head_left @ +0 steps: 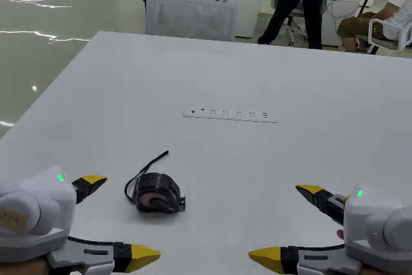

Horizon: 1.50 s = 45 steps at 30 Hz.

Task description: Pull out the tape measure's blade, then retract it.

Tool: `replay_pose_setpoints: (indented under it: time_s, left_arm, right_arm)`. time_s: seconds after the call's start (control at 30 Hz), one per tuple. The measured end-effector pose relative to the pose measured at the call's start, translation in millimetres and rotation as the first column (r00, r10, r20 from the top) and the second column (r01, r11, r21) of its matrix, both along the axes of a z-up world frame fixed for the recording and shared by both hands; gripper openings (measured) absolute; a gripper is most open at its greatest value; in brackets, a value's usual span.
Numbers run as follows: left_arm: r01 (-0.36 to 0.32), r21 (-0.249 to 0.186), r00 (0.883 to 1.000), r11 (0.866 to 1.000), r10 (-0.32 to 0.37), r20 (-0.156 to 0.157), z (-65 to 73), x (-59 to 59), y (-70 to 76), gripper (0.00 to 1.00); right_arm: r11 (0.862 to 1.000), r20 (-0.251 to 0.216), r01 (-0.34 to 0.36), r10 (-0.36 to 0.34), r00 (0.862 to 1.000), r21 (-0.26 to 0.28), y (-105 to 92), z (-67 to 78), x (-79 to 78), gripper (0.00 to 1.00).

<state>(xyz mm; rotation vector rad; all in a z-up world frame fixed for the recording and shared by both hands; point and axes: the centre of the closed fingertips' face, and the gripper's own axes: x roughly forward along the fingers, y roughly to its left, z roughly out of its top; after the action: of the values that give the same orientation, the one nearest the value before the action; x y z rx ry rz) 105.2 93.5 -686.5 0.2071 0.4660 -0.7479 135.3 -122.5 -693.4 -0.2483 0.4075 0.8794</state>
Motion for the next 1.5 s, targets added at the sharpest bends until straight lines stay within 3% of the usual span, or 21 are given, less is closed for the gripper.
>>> replay_pose_setpoints:
  time_s: [0.73, 1.03, 1.3, 1.5]
  left_arm:
    - [0.082, 0.077, 0.997, 0.994, -0.081, -0.016, -9.2, 18.5, 7.9, 0.92]
    - [0.136, 0.118, 0.991, 0.984, -0.132, -0.037, -13.5, 30.8, 11.3, 0.85]
    - [0.172, 0.135, 0.985, 0.976, -0.167, -0.047, -20.1, 41.2, 5.7, 0.81]
    - [0.218, 0.146, 0.976, 0.965, -0.212, -0.054, -23.4, 46.7, -3.2, 0.78]
  right_arm:
    - [0.988, 0.036, -0.154, 0.155, 0.987, -0.028, 11.7, 0.0, 7.2, 0.89]
    - [0.969, 0.035, -0.241, 0.243, 0.969, -0.05, 22.2, -1.9, 12.7, 0.84]
    - [0.955, 0.031, -0.29, 0.292, 0.956, -0.064, 26.5, -6.8, 22.2, 0.82]
    - [0.933, 0.015, -0.351, 0.354, 0.935, -0.078, 32.6, -11.3, 26.6, 0.8]
